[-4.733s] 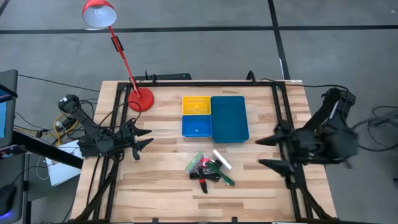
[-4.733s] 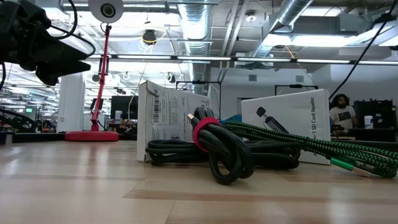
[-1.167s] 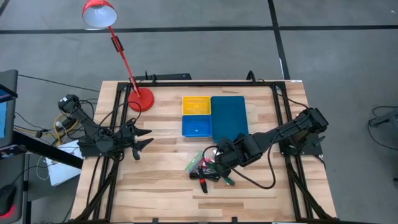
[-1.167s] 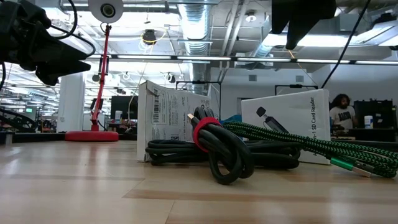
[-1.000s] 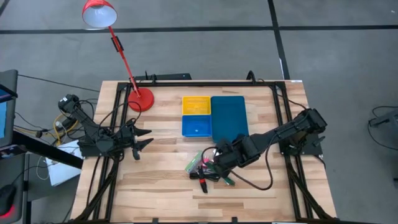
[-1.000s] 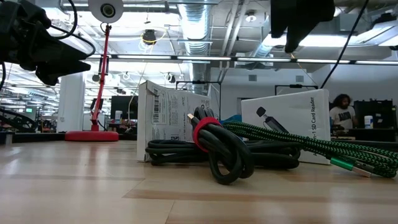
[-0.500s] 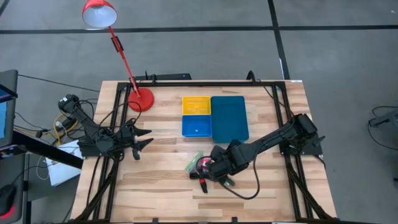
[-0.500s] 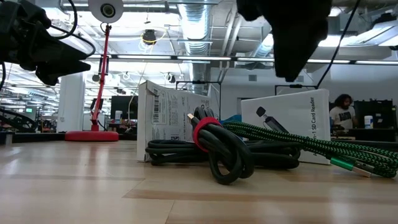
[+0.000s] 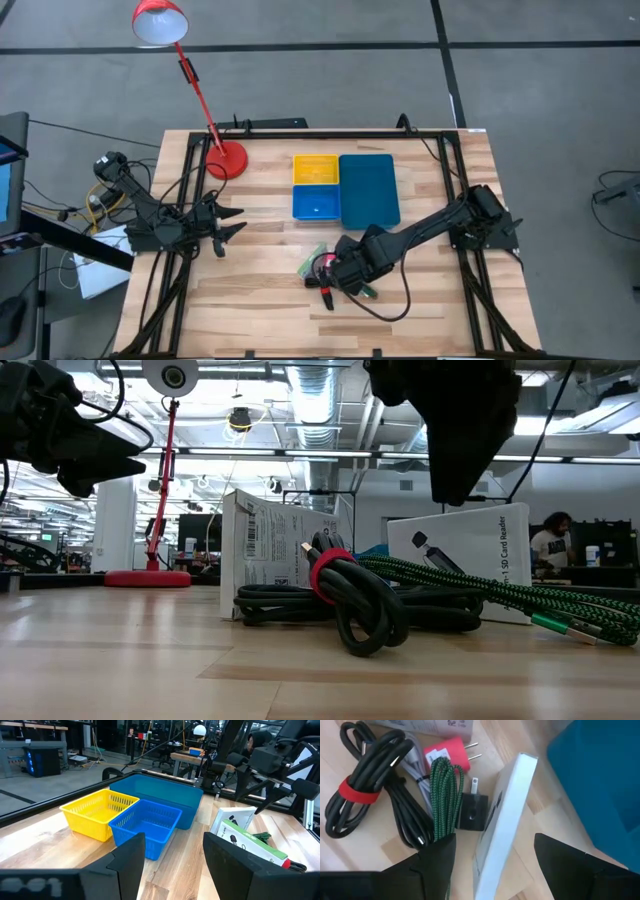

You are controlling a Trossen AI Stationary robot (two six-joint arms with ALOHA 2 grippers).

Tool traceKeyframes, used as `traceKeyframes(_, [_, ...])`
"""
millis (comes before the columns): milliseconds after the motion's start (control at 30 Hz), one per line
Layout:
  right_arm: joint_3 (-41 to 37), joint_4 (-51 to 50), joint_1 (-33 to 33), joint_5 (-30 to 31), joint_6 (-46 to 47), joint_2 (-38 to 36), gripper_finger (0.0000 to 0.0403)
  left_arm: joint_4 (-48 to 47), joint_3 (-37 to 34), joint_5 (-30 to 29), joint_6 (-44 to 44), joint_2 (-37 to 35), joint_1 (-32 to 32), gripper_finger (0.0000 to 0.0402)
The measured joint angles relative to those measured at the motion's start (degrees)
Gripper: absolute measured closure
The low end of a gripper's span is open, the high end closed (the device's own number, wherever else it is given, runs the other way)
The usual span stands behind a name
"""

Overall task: Pick and place items into bin
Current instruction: Put the right card reader box into the yellow bin

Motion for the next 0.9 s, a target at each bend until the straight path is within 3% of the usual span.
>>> traceKeyframes(900, [0.00, 0.21, 0.02, 1.37, -0.15, 0.00, 0.0137, 0.00, 0.00, 0.00, -0.13, 0.00, 0.00, 0.0212])
